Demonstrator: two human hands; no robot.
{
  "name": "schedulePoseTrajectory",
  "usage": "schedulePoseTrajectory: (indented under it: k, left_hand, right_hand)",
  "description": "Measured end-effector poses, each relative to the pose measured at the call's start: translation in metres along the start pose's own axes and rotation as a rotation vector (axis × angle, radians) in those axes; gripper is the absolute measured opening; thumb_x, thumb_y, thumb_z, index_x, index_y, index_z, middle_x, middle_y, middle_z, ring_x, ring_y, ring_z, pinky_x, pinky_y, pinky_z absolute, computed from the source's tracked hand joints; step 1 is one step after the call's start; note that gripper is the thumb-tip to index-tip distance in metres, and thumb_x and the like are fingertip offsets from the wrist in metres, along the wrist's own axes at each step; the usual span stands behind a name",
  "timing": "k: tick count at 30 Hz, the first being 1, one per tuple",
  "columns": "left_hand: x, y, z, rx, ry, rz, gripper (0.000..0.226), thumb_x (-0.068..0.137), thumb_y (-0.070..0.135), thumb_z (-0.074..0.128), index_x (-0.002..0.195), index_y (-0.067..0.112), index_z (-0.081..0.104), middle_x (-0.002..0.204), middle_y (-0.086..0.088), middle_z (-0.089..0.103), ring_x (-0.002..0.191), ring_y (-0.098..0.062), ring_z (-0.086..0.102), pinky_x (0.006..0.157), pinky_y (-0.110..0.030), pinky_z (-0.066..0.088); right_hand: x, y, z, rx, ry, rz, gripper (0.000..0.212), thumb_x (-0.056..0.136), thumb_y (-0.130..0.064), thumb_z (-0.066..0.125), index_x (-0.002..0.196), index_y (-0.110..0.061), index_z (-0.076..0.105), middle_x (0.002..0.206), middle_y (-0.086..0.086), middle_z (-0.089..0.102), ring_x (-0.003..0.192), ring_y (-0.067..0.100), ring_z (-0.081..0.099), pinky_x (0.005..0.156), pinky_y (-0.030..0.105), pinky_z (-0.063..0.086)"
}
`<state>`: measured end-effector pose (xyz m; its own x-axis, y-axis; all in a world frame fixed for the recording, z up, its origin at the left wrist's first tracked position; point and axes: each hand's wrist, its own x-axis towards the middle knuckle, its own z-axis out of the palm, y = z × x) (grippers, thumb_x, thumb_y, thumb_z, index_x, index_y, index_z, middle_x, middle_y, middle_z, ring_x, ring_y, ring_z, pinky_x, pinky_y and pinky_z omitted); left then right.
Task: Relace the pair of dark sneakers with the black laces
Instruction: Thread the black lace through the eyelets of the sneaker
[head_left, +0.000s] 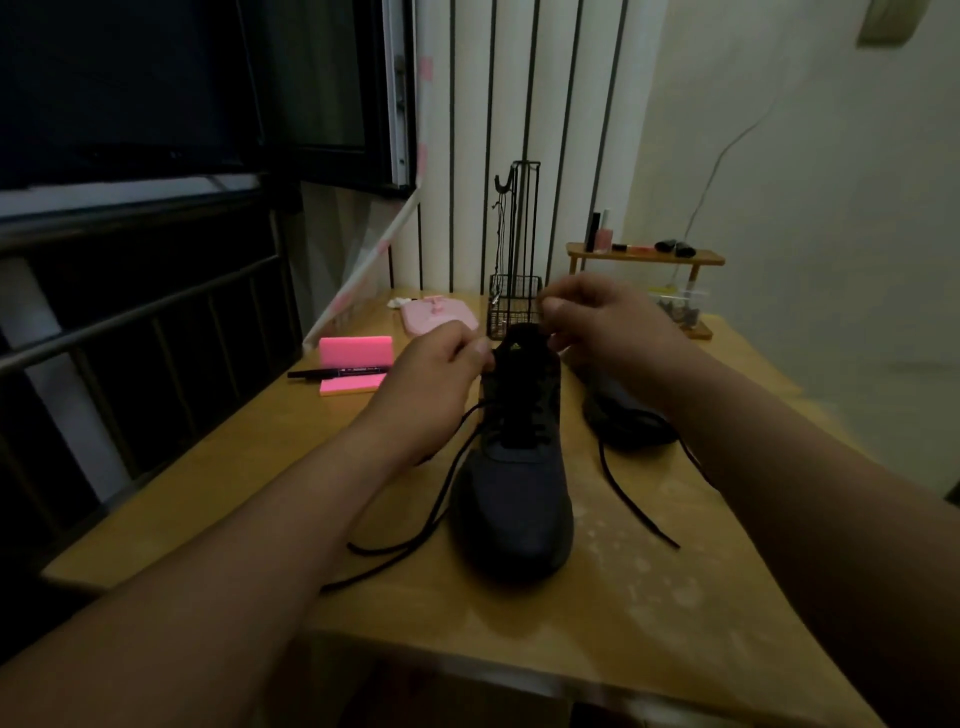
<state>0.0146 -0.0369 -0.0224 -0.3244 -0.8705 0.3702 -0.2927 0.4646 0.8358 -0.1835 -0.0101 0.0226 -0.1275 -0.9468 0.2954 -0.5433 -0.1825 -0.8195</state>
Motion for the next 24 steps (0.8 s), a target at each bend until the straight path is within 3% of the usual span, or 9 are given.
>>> schedulePoseTrajectory:
  k: [2, 4, 8, 10, 13, 15, 18, 22, 24]
  left_hand:
    - [-0.004, -0.008, 0.005, -0.005, 0.058, 0.078, 0.023, 0.109, 0.025, 0.047, 0.094, 0.017, 0.062, 0.078, 0.008, 0.054, 0.065, 0.0, 0.048, 0.061, -0.023, 0.039]
    - [-0.003, -0.015, 0.016, 0.007, 0.084, 0.127, 0.021, 0.11, 0.023, 0.046, 0.097, 0.015, 0.06, 0.088, 0.006, 0.056, 0.073, 0.002, 0.051, 0.065, -0.02, 0.044]
    - [0.022, -0.03, 0.027, -0.073, 0.088, 0.008, 0.021, 0.112, 0.031, 0.04, 0.098, 0.025, 0.054, 0.097, -0.005, 0.066, 0.067, -0.005, 0.052, 0.078, -0.046, 0.055]
    - [0.033, -0.04, 0.032, -0.09, 0.103, -0.017, 0.023, 0.112, 0.032, 0.039, 0.092, 0.029, 0.051, 0.098, -0.002, 0.067, 0.067, -0.01, 0.053, 0.076, -0.052, 0.055]
    - [0.038, -0.049, 0.043, -0.102, 0.162, 0.006, 0.024, 0.111, 0.034, 0.039, 0.096, 0.021, 0.051, 0.076, 0.004, 0.055, 0.066, -0.014, 0.049, 0.064, -0.043, 0.043]
    - [0.039, -0.053, 0.05, -0.124, 0.196, 0.038, 0.024, 0.111, 0.035, 0.039, 0.099, 0.019, 0.053, 0.075, 0.003, 0.054, 0.068, -0.015, 0.051, 0.063, -0.042, 0.042]
    - [0.04, -0.051, 0.055, -0.172, 0.229, 0.112, 0.021, 0.111, 0.032, 0.042, 0.105, 0.018, 0.057, 0.09, 0.003, 0.064, 0.084, -0.014, 0.063, 0.075, -0.045, 0.052]
    - [0.04, -0.052, 0.055, -0.193, 0.251, 0.164, 0.02, 0.112, 0.028, 0.042, 0.103, 0.016, 0.054, 0.089, 0.002, 0.062, 0.081, -0.015, 0.061, 0.072, -0.046, 0.051]
    - [0.036, -0.056, 0.056, -0.227, 0.264, 0.15, 0.02, 0.112, 0.027, 0.042, 0.103, 0.017, 0.056, 0.088, 0.011, 0.064, 0.08, -0.006, 0.06, 0.07, -0.035, 0.051]
  right_hand:
    - [0.009, 0.009, -0.005, -0.164, 0.038, 0.032, 0.024, 0.108, -0.034, 0.051, 0.117, -0.02, 0.069, 0.11, 0.004, 0.069, 0.101, 0.019, 0.066, 0.084, 0.036, 0.054]
    - [0.017, 0.014, -0.001, -0.328, -0.081, 0.064, 0.04, 0.108, -0.046, 0.046, 0.11, -0.016, 0.072, 0.104, 0.012, 0.07, 0.098, 0.027, 0.067, 0.076, 0.035, 0.05]
    - [0.03, 0.012, 0.008, -0.579, -0.26, 0.014, 0.044, 0.102, -0.057, 0.054, 0.097, -0.016, 0.07, 0.091, 0.009, 0.066, 0.084, 0.02, 0.064, 0.068, 0.033, 0.049]
    - [0.037, 0.009, 0.005, -0.517, -0.273, -0.031, 0.029, 0.098, -0.047, 0.066, 0.094, -0.018, 0.064, 0.094, 0.002, 0.063, 0.089, 0.019, 0.062, 0.075, 0.034, 0.05]
    - [0.046, 0.012, -0.004, -0.306, -0.344, 0.026, 0.027, 0.095, -0.043, 0.071, 0.089, -0.018, 0.063, 0.095, 0.003, 0.064, 0.094, 0.02, 0.062, 0.088, 0.04, 0.051]
    - [0.05, 0.013, -0.004, -0.37, -0.398, 0.082, 0.035, 0.092, -0.055, 0.07, 0.096, -0.021, 0.072, 0.103, -0.001, 0.07, 0.102, 0.017, 0.065, 0.097, 0.042, 0.052]
    - [0.051, 0.009, 0.001, -0.573, -0.44, 0.075, 0.038, 0.09, -0.065, 0.066, 0.097, -0.028, 0.075, 0.098, -0.002, 0.072, 0.095, 0.016, 0.067, 0.088, 0.038, 0.054]
    - [0.038, 0.025, 0.012, -0.144, -0.31, 0.024, 0.031, 0.097, -0.045, 0.068, 0.107, -0.017, 0.077, 0.104, 0.006, 0.076, 0.101, 0.021, 0.073, 0.096, 0.045, 0.058]
    - [0.025, 0.041, 0.023, 0.182, -0.199, 0.028, 0.029, 0.102, -0.034, 0.064, 0.115, -0.011, 0.075, 0.11, 0.007, 0.077, 0.106, 0.019, 0.074, 0.096, 0.035, 0.059]
